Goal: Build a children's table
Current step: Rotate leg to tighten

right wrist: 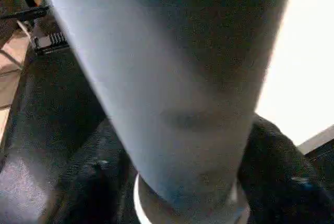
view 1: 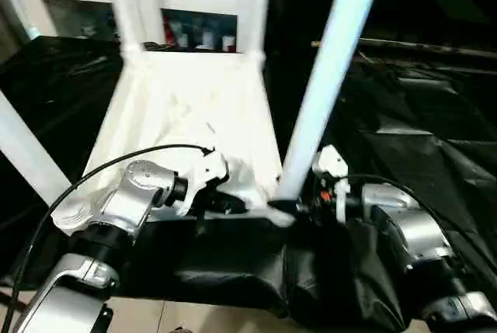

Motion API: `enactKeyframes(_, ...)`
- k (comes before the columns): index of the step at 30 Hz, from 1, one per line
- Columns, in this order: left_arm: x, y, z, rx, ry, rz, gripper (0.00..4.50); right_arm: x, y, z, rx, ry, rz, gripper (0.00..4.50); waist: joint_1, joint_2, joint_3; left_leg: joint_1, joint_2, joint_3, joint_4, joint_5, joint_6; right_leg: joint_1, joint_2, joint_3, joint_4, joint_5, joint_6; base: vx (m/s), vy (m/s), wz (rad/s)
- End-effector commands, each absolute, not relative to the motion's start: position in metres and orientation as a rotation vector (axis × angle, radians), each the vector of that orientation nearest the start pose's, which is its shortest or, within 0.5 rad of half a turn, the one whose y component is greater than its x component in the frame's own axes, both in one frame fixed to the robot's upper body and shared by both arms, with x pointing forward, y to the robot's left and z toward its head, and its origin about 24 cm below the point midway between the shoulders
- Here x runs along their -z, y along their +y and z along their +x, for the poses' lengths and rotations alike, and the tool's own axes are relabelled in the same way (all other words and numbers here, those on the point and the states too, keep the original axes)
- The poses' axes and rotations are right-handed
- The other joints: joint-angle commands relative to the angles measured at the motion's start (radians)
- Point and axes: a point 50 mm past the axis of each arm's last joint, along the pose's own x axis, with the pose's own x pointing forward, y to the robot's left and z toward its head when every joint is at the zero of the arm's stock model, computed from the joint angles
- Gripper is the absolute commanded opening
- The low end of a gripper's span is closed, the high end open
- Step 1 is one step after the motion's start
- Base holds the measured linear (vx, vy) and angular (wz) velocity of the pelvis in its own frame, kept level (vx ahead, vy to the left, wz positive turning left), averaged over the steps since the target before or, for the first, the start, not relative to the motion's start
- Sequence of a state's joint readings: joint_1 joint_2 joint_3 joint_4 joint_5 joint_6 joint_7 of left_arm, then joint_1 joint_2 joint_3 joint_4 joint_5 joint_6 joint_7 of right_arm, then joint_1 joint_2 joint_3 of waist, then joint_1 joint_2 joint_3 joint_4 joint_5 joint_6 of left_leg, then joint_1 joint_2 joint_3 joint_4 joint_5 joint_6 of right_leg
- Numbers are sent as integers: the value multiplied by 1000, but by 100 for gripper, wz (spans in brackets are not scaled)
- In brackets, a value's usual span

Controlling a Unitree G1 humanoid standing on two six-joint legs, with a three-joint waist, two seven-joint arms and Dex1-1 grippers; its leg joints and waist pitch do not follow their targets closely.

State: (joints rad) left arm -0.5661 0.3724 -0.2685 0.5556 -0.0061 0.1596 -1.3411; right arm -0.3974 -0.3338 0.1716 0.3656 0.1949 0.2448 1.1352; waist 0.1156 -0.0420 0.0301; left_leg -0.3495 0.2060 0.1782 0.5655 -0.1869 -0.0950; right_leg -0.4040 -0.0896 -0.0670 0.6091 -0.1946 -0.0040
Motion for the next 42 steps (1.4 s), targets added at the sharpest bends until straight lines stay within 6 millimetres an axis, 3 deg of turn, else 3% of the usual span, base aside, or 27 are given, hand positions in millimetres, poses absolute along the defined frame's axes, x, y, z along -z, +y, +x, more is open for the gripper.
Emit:
enactKeyframes(1, -51, 123, 302, 1494, 467, 259, 0, -42, -125, 283, -1316, 378, -39, 239, 1, -1, -42, 1, 27, 0, -65, -187, 46, 53, -54, 43, -67, -139, -219, 0, 0, 0)
enactKeyframes(6, -50, 119, 303, 1495, 460, 261, 0, -40, -122, 281, -1331, 390, -39, 220, 0, -3, -42, 1, 27, -2, -66, -193, 36, 51, -54, 44, -70, -174, -198, 0, 0, 0)
enactKeyframes(10, -50, 113, 317, 1327, 408, 301, 0, -31, -120, 286, -1228, 389, -53, 209, 0, -4, -41, 1, 26, -1, -66, -196, 36, 50, -54, 44, -73, -182, -194, 0, 0, 0)
enactKeyframes(12, -51, 110, 323, 1258, 393, 312, 0, -26, -119, 290, -1149, 386, -61, 207, 0, -6, -38, 3, 25, -2, -68, -225, 23, 47, -57, 44, -81, -250, -179, 0, 0, 0)
enactKeyframes(13, -51, 108, 325, 1226, 386, 315, 0, -23, -118, 294, -1086, 386, -74, 203, -1, -10, -36, 2, 24, -4, -70, -244, 11, 47, -60, 44, -88, -330, -150, 0, 0, 0)
enactKeyframes(15, -51, 103, 331, 1153, 375, 314, 0, -15, -116, 301, -956, 404, -82, 199, -4, -8, -35, 4, 23, -5, -72, -260, 4, 42, -60, 44, -92, -370, -138, 0, 0, 0)
enactKeyframes(19, -50, 84, 340, 1005, 369, 285, 0, -5, -106, 312, -685, 434, 4, 197, -17, -10, -34, 5, 19, -12, -75, -294, -11, 37, -60, 40, -107, -502, -81, 0, 0, 0)
enactKeyframes(24, -51, 57, 343, 937, 353, 264, 0, 0, -91, 323, -480, 469, 98, 196, -24, -7, -39, 5, 20, -12, -75, -275, -11, 37, -57, 41, -100, -425, -97, 0, 0, 0)
enactKeyframes(25, -51, 44, 341, 943, 337, 264, 0, 0, -82, 326, -456, 475, 106, 196, -25, -4, -41, 1, 21, -10, -74, -252, -6, 38, -54, 43, -93, -338, -120, 0, 0, 0)
enactKeyframes(26, -51, 38, 338, 966, 330, 267, 0, -2, -78, 327, -481, 462, 76, 196, -25, -1, -42, -1, 19, -9, -72, -244, -4, 40, -53, 43, -90, -310, -126, 0, 0, 0)
enactKeyframes(30, -50, 29, 333, 1016, 327, 268, 0, -10, -71, 330, -534, 418, 83, 196, -23, -4, -48, -6, 16, -4, -64, -171, 27, 52, -50, 43, -74, -145, -162, 26, 3, 0)
enactKeyframes(31, -50, 31, 333, 1015, 328, 269, 0, -12, -70, 330, -553, 410, 88, 252, -23, -2, -47, -5, 16, -3, -64, -163, 40, 52, -49, 43, -73, -126, -175, 0, 0, 0)
enactKeyframes(37, -49, 50, 334, 1066, 352, 289, 0, -18, -72, 326, -725, 377, 47, 292, -22, -5, -42, -5, 19, -6, -71, -238, 39, 50, -54, 43, -89, -281, -141, 0, 0, 0)
enactKeyframes(42, -46, 72, 328, 1181, 398, 321, 0, -26, -91, 312, -962, 345, -12, 292, -19, -5, -42, -4, 23, -6, -69, -216, 55, 52, -53, 43, -85, -223, -153, 0, 0, 0)
